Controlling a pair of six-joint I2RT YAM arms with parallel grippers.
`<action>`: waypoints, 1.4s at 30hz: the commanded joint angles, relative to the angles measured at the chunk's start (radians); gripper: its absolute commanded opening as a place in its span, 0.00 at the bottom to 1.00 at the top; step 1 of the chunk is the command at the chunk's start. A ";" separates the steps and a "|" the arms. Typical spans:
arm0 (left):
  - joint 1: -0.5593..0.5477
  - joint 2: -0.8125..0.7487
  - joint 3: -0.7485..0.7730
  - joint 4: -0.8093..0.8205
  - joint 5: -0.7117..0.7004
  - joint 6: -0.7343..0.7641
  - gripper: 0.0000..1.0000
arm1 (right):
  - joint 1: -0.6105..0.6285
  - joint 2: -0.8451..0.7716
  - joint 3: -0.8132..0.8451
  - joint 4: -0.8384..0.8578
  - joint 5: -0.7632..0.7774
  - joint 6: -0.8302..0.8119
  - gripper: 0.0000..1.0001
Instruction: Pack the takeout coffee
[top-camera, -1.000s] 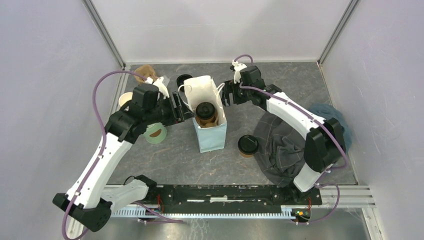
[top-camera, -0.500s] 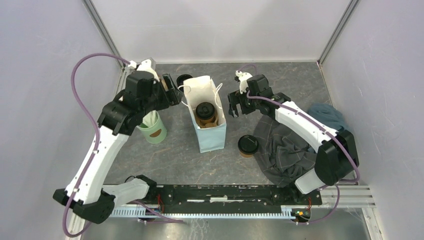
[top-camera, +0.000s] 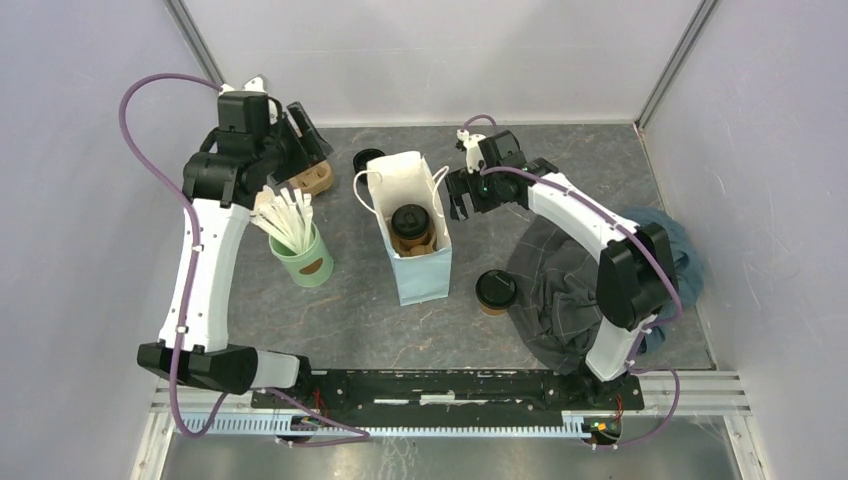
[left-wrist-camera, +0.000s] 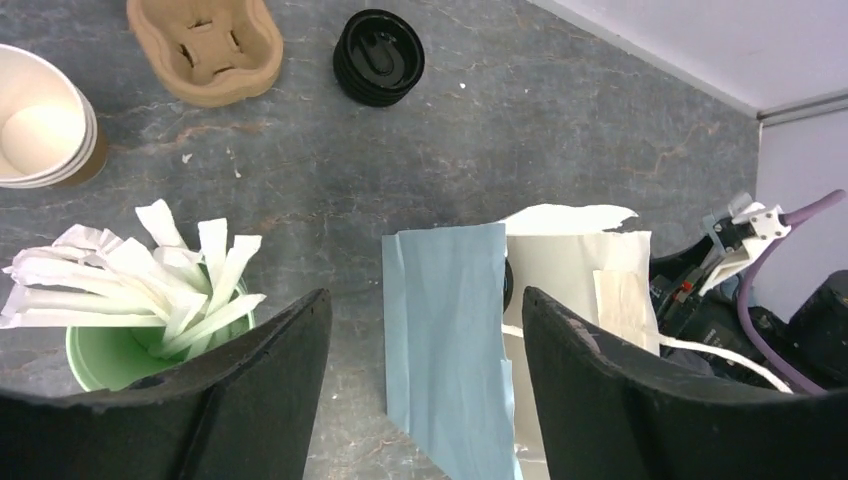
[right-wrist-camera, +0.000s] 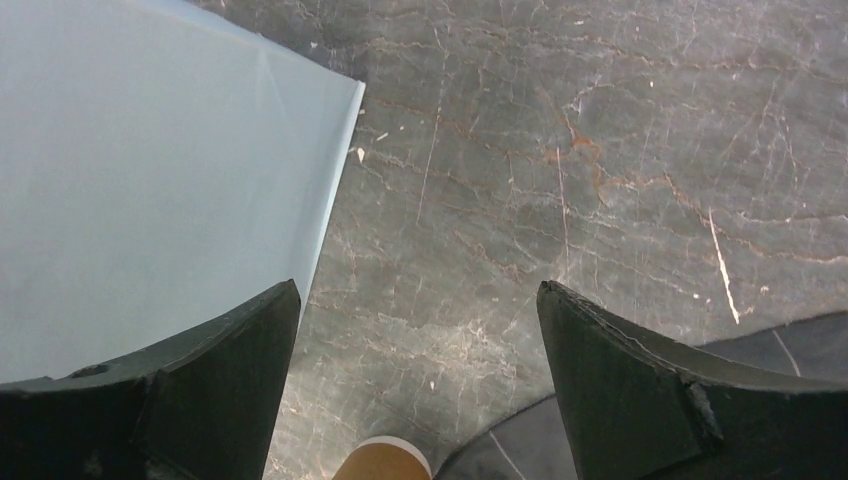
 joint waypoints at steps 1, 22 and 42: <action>0.071 0.039 -0.013 0.010 0.251 0.056 0.69 | -0.009 0.033 0.087 -0.016 -0.053 0.028 0.96; -0.201 -0.045 -0.425 0.085 0.104 -0.031 0.42 | 0.002 0.086 0.013 0.099 -0.081 0.196 0.98; -0.497 -0.119 -0.650 0.421 0.048 -0.368 0.42 | 0.012 0.172 0.117 0.258 -0.238 0.311 0.98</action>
